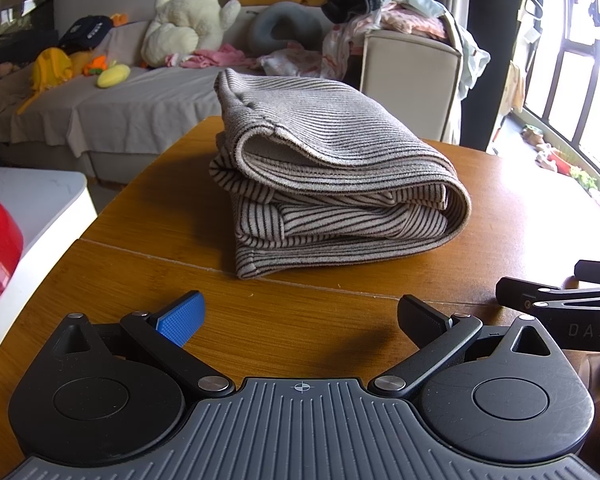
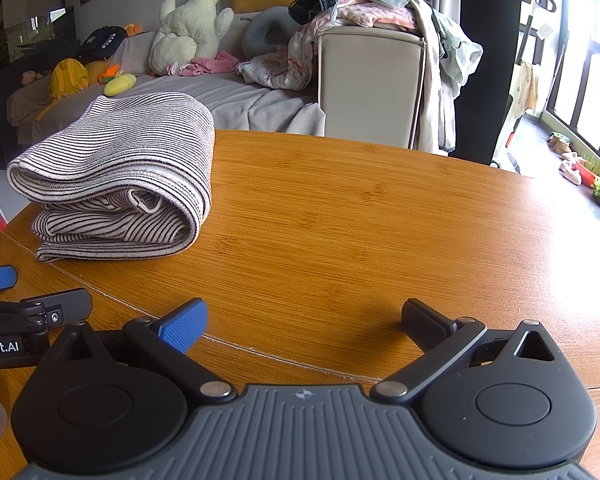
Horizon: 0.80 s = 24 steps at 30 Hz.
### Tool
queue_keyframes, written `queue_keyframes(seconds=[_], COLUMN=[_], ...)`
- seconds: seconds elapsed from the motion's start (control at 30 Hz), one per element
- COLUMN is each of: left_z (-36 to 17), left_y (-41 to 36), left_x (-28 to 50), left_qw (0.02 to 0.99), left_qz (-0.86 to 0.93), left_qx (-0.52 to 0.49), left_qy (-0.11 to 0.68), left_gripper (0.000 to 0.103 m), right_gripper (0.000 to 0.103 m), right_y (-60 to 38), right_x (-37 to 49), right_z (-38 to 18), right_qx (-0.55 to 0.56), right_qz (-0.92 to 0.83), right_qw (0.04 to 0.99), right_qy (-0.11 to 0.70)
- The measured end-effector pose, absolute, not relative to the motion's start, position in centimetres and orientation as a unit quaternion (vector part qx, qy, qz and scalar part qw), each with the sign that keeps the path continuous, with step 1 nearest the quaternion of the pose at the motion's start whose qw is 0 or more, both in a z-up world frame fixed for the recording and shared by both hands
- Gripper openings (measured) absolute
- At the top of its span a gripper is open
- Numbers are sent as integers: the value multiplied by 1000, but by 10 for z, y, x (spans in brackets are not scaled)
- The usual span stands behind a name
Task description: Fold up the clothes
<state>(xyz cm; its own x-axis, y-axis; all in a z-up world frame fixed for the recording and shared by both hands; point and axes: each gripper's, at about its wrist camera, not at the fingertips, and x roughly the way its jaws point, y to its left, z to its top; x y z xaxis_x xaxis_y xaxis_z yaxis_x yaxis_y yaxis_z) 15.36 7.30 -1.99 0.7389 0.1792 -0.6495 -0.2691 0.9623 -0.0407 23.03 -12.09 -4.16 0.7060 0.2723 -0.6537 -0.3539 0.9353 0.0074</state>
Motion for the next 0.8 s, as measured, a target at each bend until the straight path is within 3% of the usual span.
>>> queue_keyframes(seconds=[0.8], left_z=[-19], left_y=[72], left_x=[155], left_qw=[928], left_qz=[127], left_qx=[-60], left_qy=[344], left_gripper=[103], right_gripper=[103], right_y=[-120], right_x=[229], right_z=[-42], right_qx=[-61], right_qz=[175], right_qw=[921], right_qy=[343])
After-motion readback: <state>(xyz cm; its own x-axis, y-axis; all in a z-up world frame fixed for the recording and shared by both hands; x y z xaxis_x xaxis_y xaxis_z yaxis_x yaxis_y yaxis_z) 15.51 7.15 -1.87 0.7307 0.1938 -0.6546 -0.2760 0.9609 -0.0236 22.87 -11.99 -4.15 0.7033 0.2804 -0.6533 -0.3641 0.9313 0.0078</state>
